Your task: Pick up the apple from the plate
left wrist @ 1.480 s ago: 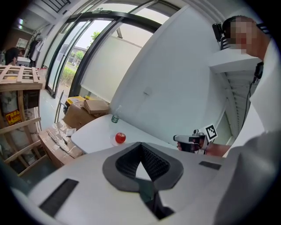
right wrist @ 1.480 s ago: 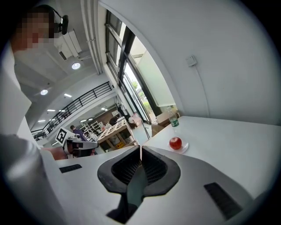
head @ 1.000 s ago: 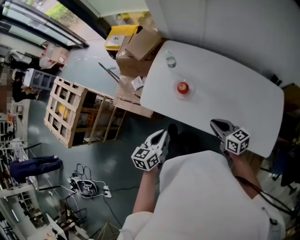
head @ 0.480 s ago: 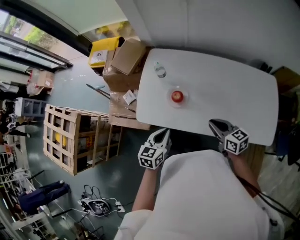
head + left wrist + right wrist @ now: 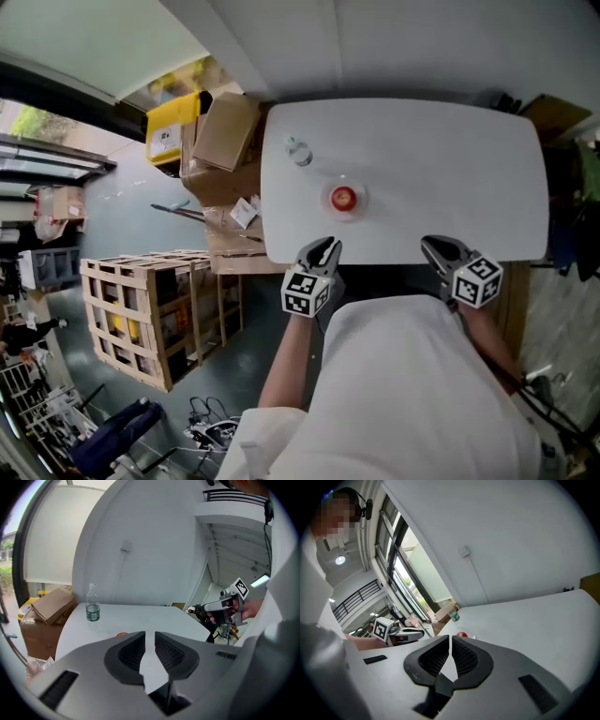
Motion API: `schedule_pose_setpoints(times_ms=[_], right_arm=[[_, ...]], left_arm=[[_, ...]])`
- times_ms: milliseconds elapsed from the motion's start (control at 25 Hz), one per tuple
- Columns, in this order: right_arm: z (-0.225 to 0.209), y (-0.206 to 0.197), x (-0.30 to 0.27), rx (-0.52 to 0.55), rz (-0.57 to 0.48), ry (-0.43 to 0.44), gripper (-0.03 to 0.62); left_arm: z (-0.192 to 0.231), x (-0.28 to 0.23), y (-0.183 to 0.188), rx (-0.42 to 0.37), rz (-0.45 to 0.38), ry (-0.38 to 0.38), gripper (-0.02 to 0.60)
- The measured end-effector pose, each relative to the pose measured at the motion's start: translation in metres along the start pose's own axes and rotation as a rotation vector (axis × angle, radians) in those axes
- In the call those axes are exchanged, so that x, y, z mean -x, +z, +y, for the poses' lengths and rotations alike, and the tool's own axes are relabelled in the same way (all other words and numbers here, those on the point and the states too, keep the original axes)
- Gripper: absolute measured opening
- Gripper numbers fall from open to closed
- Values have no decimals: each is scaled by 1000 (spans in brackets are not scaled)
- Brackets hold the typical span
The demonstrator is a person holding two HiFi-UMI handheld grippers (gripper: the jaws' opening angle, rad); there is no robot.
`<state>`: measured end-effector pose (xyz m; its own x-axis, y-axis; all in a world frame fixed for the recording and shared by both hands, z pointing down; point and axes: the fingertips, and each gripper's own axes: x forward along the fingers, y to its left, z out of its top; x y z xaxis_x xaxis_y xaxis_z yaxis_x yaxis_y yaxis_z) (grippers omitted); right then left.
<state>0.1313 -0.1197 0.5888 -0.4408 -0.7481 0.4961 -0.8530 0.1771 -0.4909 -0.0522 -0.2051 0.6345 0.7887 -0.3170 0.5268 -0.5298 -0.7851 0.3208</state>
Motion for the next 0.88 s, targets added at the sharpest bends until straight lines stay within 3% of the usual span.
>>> schedule_pose_setpoints(times_ms=[360, 880], right_arm=[[2, -12, 5, -82, -31, -102, 38], [5, -31, 13, -169, -48, -200, 38]], left_arm=[[33, -58, 3, -87, 103, -93, 128], [73, -127, -25, -205, 268, -103, 257]])
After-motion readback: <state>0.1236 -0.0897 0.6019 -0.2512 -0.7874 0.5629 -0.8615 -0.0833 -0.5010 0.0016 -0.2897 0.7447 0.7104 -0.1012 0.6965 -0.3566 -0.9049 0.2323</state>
